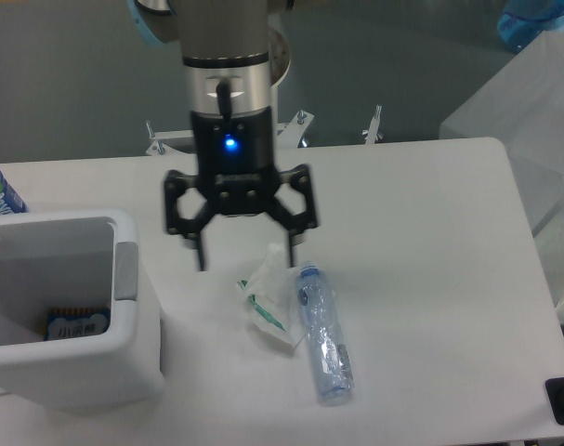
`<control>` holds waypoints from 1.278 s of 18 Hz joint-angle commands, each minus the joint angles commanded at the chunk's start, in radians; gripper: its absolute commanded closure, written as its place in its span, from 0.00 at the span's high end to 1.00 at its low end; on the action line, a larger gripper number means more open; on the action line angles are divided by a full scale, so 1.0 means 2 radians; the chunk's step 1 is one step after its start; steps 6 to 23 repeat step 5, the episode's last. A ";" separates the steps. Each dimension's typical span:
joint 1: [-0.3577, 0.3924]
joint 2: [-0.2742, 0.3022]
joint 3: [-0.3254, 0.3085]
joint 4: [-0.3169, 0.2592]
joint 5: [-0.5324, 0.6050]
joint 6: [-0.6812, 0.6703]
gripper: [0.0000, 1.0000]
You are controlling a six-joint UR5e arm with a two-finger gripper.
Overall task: Open the trash can
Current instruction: 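Lift the gripper upward to swing the trash can lid open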
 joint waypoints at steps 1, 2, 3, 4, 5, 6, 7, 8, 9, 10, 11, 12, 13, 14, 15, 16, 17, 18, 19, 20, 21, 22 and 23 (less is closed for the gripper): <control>0.011 0.002 -0.002 -0.015 0.000 0.025 1.00; 0.021 0.004 -0.003 -0.028 0.000 0.052 1.00; 0.027 0.006 -0.005 -0.038 0.000 0.075 1.00; 0.031 0.008 -0.008 -0.046 0.000 0.091 1.00; 0.041 0.011 -0.011 -0.047 0.000 0.100 1.00; 0.041 0.011 -0.011 -0.047 0.000 0.100 1.00; 0.041 0.011 -0.011 -0.047 0.000 0.100 1.00; 0.041 0.011 -0.011 -0.047 0.000 0.100 1.00; 0.041 0.011 -0.011 -0.047 0.000 0.100 1.00; 0.041 0.011 -0.011 -0.047 0.000 0.100 1.00; 0.041 0.011 -0.011 -0.047 0.000 0.100 1.00; 0.041 0.011 -0.011 -0.047 0.000 0.100 1.00; 0.041 0.011 -0.011 -0.047 0.000 0.100 1.00; 0.041 0.011 -0.011 -0.047 0.000 0.100 1.00; 0.041 0.011 -0.011 -0.047 0.000 0.100 1.00; 0.041 0.011 -0.011 -0.047 0.000 0.100 1.00; 0.041 0.011 -0.011 -0.047 0.000 0.100 1.00; 0.041 0.011 -0.011 -0.047 0.000 0.100 1.00; 0.041 0.011 -0.011 -0.047 0.000 0.100 1.00; 0.041 0.011 -0.011 -0.047 0.000 0.100 1.00; 0.041 0.011 -0.011 -0.047 0.000 0.100 1.00; 0.041 0.011 -0.011 -0.047 0.000 0.100 1.00; 0.041 0.011 -0.011 -0.047 0.000 0.100 1.00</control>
